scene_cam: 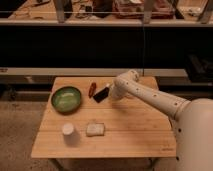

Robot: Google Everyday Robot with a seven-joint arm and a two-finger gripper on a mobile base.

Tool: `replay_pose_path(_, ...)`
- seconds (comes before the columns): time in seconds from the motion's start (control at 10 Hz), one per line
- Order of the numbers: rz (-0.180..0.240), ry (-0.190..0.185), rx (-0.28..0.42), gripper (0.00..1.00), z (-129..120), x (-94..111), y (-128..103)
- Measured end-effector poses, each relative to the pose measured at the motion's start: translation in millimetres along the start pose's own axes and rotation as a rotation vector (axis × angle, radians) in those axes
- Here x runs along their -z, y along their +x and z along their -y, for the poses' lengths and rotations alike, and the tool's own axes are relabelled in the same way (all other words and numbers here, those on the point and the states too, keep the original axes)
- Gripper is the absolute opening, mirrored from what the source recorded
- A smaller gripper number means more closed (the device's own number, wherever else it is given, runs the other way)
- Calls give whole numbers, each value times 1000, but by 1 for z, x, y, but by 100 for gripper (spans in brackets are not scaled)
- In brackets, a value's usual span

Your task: Push the eraser across the table

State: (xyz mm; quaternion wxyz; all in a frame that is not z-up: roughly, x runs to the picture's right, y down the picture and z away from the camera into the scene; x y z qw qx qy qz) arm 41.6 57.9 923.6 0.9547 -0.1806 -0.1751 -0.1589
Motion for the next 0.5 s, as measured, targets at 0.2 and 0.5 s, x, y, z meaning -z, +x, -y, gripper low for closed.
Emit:
replay_pose_path(0.2, 1, 0, 0, 2, 0, 0, -1)
replay_pose_path(0.5, 2, 0, 2, 2, 1, 0, -2)
